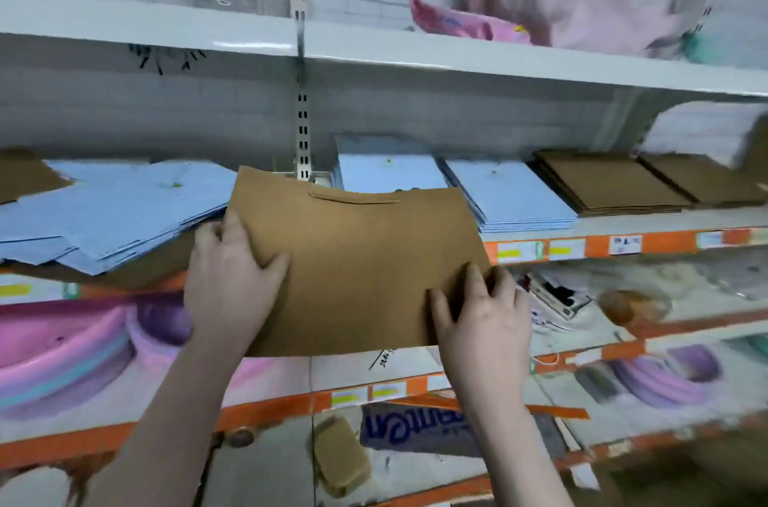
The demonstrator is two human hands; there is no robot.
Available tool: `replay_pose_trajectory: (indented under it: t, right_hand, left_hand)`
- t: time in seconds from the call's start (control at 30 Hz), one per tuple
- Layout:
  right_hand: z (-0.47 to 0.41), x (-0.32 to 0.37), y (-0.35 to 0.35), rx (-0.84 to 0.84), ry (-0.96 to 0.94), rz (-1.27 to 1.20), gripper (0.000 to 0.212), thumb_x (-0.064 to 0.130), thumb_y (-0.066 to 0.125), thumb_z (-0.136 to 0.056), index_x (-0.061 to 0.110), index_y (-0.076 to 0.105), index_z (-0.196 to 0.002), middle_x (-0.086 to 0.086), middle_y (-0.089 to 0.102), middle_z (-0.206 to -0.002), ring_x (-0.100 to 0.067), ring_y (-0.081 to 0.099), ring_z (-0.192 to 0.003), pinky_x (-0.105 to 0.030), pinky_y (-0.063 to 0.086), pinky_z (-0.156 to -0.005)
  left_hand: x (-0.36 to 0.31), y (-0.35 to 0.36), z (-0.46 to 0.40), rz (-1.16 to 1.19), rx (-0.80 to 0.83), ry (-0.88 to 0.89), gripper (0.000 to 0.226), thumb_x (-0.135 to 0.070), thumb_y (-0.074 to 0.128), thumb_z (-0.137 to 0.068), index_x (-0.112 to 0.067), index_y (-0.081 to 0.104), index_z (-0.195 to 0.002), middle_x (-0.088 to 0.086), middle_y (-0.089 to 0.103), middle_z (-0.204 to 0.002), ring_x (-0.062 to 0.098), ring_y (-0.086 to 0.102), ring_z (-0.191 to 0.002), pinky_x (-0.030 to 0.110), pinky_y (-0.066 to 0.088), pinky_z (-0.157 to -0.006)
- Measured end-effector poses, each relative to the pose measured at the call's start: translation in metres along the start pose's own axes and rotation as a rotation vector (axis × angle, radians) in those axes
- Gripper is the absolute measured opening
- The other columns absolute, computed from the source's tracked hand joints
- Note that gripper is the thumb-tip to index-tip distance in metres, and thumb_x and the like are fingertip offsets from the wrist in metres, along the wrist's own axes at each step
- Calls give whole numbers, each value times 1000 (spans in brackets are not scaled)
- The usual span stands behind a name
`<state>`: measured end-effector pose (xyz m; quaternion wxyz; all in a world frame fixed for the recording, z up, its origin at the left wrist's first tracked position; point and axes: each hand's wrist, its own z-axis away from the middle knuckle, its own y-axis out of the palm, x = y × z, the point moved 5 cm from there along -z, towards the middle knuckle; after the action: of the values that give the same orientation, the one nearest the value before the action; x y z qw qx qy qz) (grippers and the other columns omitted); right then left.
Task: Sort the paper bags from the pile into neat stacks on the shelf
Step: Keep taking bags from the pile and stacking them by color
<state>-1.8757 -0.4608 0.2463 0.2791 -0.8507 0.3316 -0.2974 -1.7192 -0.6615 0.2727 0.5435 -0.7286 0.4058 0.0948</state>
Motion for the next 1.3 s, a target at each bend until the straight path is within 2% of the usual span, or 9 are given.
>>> replay_pose_trajectory:
  t: [0.13, 0.27, 0.47, 0.63, 0.97, 1.07, 1.17, 1.3]
  right_hand:
    - [-34, -107, -17, -3, 34, 33, 48, 30, 81, -67, 1, 68, -102, -29, 62, -100, -44, 59, -82, -45, 51, -71]
    - [-62, -206, -30, 2, 69, 74, 42, 34, 67, -72, 1, 69, -97, -28, 62, -92, -42, 57, -72, -43, 51, -65]
    - [-96, -307, -34, -1, 145, 118, 35, 27, 75, -72, 1, 69, -96, -29, 62, -90, -43, 57, -72, -44, 50, -67]
    - [-129, -363, -13, 46, 225, 131, 39, 29, 76, -72, 4, 68, -101, -28, 61, -99, -42, 55, -77, -43, 48, -70]
    - [-246, -469, 43, 68, 287, 232, 35, 29, 75, -74, 5, 69, -100, -26, 63, -95, -42, 58, -80, -43, 49, -72]
    - [-285, -489, 54, 86, 319, 242, 40, 35, 64, -84, 9, 64, -114, -24, 59, -112, -42, 54, -95, -43, 43, -83]
    - [-312, -502, 71, 165, 336, 234, 46, 43, 50, -91, 17, 55, -128, -15, 51, -128, -34, 47, -110, -39, 36, -94]
    - [-343, -521, 99, 196, 309, 186, 47, 45, 49, -91, 18, 54, -129, -14, 50, -130, -32, 46, -112, -38, 35, -96]
  left_hand:
    - [-87, 62, 36, 50, 36, 10, 72, -35, 69, -80, -4, 39, -138, 25, 40, -131, 41, 42, -120, 44, 35, -99]
    - [-171, 120, 67, 92, 104, 16, 73, -38, 67, -82, -6, 37, -140, 24, 40, -131, 40, 42, -121, 45, 35, -100]
    - [-264, 181, 90, 105, 172, 59, 70, -38, 64, -85, -7, 36, -141, 22, 38, -134, 40, 42, -122, 44, 36, -98]
    - [-324, 228, 80, 121, 174, 118, 67, -38, 64, -84, -7, 40, -138, 20, 42, -130, 39, 46, -116, 45, 41, -91]
    - [-448, 357, 31, 203, 273, 156, 66, -42, 59, -87, -9, 38, -140, 18, 39, -135, 38, 44, -120, 46, 38, -96]
    - [-477, 384, 11, 229, 281, 160, 62, -40, 59, -88, -9, 40, -137, 18, 41, -132, 36, 45, -118, 46, 39, -94]
    - [-493, 407, -7, 190, 286, 135, 63, -42, 58, -88, -12, 37, -139, 16, 39, -135, 36, 45, -119, 47, 40, -94]
    - [-508, 435, -23, 165, 269, 109, 68, -42, 59, -87, -13, 35, -143, 16, 33, -144, 37, 41, -125, 48, 38, -98]
